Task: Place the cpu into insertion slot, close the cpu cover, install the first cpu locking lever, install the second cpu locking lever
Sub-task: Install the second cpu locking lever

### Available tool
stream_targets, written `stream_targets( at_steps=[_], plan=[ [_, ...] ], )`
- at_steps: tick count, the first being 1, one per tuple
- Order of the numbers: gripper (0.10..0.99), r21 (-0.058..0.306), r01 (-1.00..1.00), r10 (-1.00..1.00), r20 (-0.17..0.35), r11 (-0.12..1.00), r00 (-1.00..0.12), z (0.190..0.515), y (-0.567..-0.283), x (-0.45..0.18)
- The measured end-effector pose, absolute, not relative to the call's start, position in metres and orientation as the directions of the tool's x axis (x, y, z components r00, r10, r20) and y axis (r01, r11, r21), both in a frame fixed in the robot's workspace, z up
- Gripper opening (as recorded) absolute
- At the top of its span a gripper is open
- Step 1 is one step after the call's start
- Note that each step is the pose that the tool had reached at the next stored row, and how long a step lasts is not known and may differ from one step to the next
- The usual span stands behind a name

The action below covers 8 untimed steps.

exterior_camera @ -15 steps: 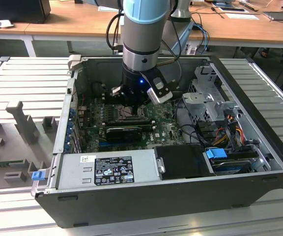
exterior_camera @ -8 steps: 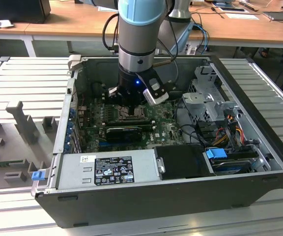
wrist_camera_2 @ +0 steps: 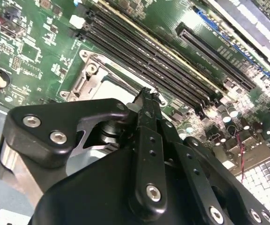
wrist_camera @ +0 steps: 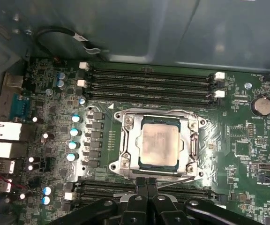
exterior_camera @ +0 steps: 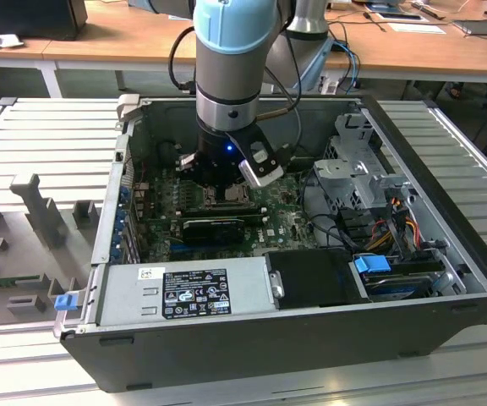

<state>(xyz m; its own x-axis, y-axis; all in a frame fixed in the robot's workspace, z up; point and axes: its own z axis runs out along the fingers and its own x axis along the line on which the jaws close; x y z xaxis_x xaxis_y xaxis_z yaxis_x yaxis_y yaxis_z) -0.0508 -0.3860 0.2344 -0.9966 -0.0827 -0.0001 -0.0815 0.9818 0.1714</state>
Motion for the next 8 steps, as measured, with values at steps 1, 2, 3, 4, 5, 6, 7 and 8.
stream_targets(
  at_steps=[1, 2, 3, 4, 5, 6, 7, 8],
  plan=[
    [0.106, 0.178, -0.082, -0.083, -0.001, 0.981, -0.997, 0.2342, -0.3875, -0.0538],
    [0.106, 0.184, -0.081, -0.083, -0.001, 0.980, -0.997, 0.2339, -0.3892, -0.0559],
    [0.106, 0.186, -0.082, -0.083, -0.001, 0.979, -0.997, 0.2336, -0.3902, -0.0564],
    [0.106, 0.189, -0.082, -0.083, -0.002, 0.979, -0.997, 0.2329, -0.3905, -0.0567],
    [0.106, 0.193, -0.081, -0.083, -0.002, 0.978, -0.997, 0.2308, -0.3906, -0.0581],
    [0.106, 0.197, -0.082, -0.083, -0.002, 0.977, -0.997, 0.2284, -0.3906, -0.0609],
    [0.106, 0.199, -0.082, -0.083, -0.003, 0.977, -0.997, 0.2269, -0.3905, -0.0624],
    [0.106, 0.200, -0.082, -0.083, -0.003, 0.976, -0.997, 0.2254, -0.3906, -0.0634]
  ],
)
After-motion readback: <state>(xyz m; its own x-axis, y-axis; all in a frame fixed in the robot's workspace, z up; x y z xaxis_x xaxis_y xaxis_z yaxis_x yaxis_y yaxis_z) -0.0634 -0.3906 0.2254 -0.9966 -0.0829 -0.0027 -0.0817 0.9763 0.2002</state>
